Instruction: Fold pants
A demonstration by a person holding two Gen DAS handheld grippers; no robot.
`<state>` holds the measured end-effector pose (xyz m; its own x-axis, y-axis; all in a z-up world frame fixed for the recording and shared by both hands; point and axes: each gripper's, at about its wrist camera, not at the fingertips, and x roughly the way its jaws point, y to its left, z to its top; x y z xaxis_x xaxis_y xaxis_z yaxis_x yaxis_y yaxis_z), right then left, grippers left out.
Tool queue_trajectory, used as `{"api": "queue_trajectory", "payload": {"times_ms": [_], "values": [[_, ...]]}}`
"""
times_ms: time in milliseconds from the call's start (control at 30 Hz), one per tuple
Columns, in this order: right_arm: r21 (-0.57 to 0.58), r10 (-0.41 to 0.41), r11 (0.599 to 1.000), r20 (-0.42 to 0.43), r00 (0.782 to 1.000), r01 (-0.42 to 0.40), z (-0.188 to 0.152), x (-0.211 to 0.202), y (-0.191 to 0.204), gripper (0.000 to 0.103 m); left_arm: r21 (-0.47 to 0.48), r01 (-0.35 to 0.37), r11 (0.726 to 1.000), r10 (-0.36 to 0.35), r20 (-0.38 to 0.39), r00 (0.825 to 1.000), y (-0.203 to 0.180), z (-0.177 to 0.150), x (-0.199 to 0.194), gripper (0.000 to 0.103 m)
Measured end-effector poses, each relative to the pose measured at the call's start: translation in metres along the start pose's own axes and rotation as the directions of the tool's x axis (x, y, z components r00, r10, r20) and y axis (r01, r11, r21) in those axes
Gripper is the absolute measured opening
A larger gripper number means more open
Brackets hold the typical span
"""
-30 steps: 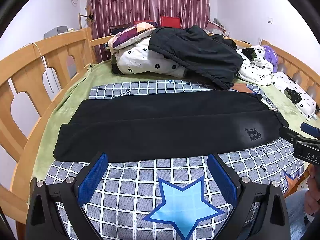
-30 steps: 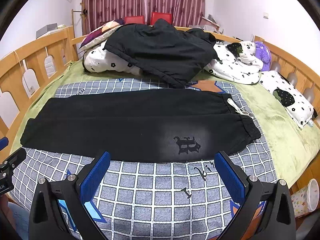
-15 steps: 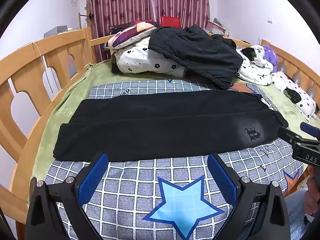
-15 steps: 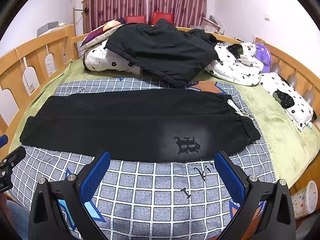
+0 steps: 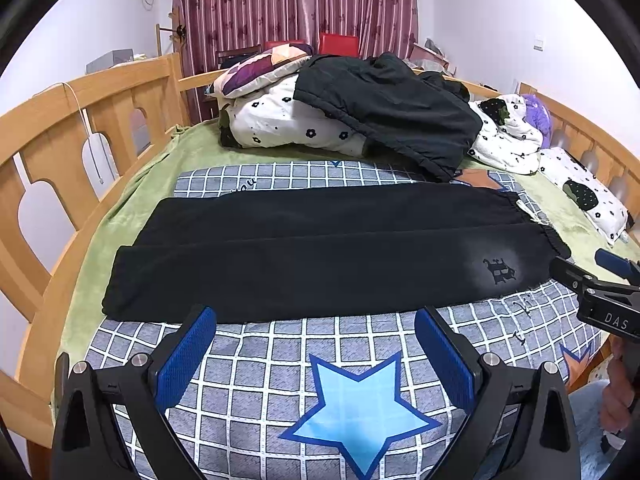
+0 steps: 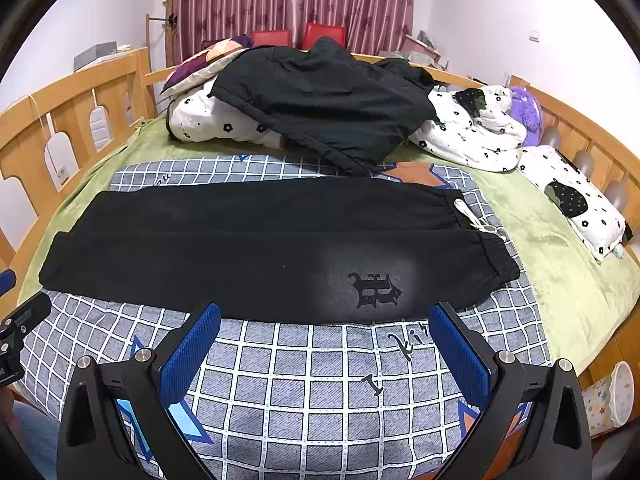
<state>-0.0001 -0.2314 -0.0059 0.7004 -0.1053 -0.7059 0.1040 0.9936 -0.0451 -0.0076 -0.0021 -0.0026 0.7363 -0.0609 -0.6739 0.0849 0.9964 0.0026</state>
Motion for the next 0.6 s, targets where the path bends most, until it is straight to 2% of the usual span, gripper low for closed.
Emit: {"api": "queue_trajectory", "payload": {"times_ms": [233,467,533,600], "values": [[0.021,0.024,0.999,0.020,1.000,-0.024,0.001,-0.016,-0.001,0.102,0.003,0.007,1.000,-0.007,0.040,0.999,-0.007,0.000,-0.009,0.100],[0.041,0.140,0.989,0.042,0.989,-0.142,0.009,-0.056,-0.009,0.097,-0.053,0.056,0.997,-0.049,0.123,0.991,-0.002,0.005,-0.028,0.100],[0.052,0.195,0.979,0.052,0.979,-0.197,0.013,-0.073,-0.017,0.097,-0.064,0.078,0.995,-0.068,0.133,0.989,-0.001,0.010,-0.034,0.100],[0.054,0.206,0.976,0.093,0.974,-0.212,0.017,-0.093,-0.026,0.097,-0.076,0.093,0.993,-0.083,0.127,0.988,0.003,0.017,-0.041,0.100]]}}
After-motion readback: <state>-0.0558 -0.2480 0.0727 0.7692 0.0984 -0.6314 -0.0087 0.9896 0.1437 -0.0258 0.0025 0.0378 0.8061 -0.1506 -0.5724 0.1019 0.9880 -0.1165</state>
